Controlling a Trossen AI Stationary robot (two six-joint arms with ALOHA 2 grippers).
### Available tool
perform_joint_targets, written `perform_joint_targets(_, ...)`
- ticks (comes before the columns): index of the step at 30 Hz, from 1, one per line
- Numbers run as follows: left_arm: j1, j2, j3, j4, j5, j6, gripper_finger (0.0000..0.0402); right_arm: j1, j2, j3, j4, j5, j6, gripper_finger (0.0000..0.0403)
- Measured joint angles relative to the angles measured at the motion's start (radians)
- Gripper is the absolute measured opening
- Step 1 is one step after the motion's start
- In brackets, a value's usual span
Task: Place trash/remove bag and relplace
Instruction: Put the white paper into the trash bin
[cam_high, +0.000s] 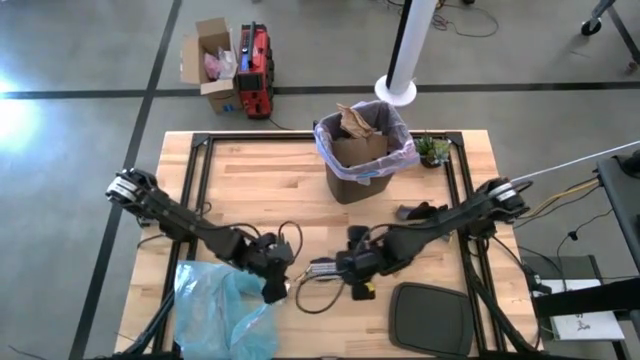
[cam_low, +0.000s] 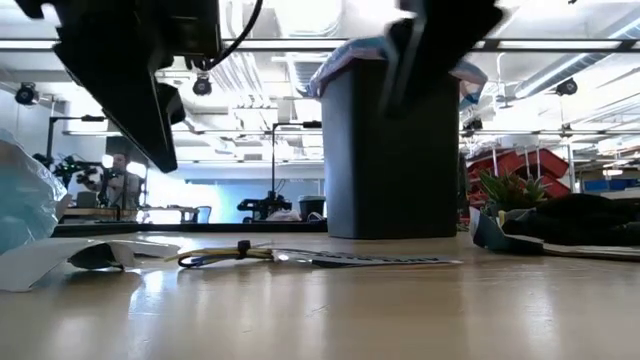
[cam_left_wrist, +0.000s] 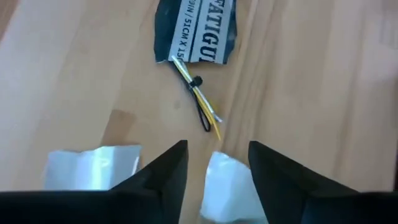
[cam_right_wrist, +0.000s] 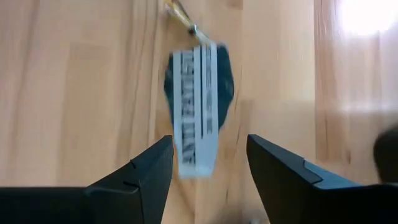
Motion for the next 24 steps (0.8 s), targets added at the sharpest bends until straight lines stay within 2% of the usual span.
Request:
perform_joint_targets(3,-0.004,0.046,0.0,0.051,-0.039,-0.008,0.0167,0.027,-0.114,-0.15,0.036,0.049,0.184,0.0183)
perform_joint_targets(7,0.037,0.134,0.016,0.179,-0.101,0.022,0.0183,0.06,-0.254,-0.374,0.172,0.146,0.478,0.0192)
perform_joint_targets(10,0.096,0.218,0.061,0.263,-0.09,0.066,0.0189,0.07,-0.345,-0.508,0.236,0.176,0.619,0.021)
perform_joint_targets(13,0.152,0.311,0.147,0.28,-0.071,0.144,0.0188,0.069,-0.411,-0.622,0.221,0.174,0.72,0.0231)
perform_joint_targets(17,0.195,0.434,0.281,0.287,-0.078,0.277,0.0181,0.064,-0.452,-0.736,0.224,0.173,0.751,0.0248)
perform_joint_targets(21,0.212,0.546,0.418,0.287,-0.079,0.367,0.0176,0.064,-0.427,-0.789,0.238,0.156,0.682,0.0247)
perform_joint_targets(24,0.214,0.613,0.505,0.293,-0.125,0.444,0.0178,0.064,-0.378,-0.81,0.328,0.115,0.604,0.024)
